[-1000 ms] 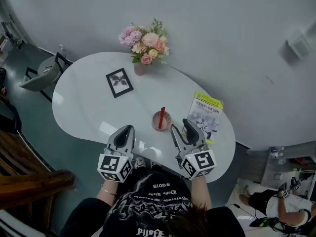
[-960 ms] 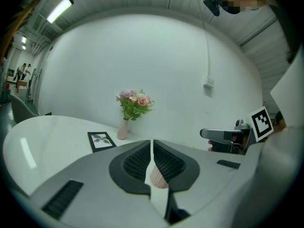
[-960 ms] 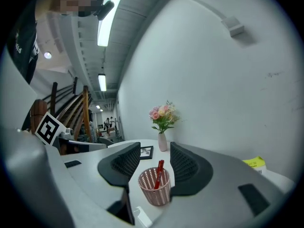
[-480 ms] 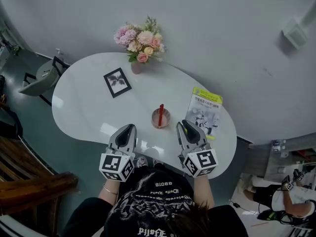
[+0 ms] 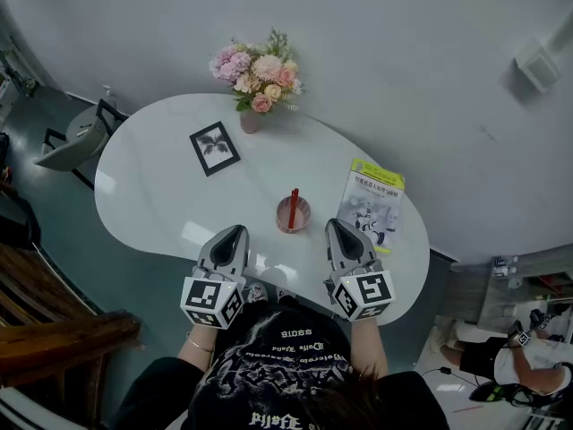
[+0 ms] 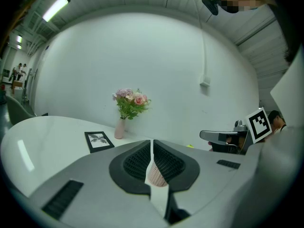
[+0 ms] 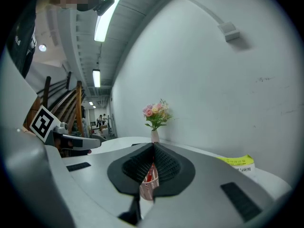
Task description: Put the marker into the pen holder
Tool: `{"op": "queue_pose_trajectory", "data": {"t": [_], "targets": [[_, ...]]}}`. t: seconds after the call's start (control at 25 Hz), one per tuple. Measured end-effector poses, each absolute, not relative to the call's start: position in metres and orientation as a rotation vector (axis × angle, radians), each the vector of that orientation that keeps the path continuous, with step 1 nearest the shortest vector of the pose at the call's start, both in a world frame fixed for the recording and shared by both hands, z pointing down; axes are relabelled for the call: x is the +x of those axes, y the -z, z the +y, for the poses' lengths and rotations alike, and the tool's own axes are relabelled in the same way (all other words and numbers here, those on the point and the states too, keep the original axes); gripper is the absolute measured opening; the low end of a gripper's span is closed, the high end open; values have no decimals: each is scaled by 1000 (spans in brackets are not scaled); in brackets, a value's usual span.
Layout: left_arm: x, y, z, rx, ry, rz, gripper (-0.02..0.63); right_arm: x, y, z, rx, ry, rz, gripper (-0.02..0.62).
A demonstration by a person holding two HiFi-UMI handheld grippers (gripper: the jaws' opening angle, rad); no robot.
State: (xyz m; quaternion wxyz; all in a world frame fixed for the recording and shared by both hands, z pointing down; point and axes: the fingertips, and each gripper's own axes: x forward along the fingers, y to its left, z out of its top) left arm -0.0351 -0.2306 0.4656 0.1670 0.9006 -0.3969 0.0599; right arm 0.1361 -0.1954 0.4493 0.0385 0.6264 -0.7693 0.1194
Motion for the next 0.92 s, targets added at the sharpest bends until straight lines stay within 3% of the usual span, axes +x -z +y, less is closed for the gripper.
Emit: {"op": "queue_pose_trajectory", "data": {"t": [0.92], "targets": [[-36,-470,-231,2545,-183,-1163,35,140,-454,-199,1905,-358,-2359,28]]}}
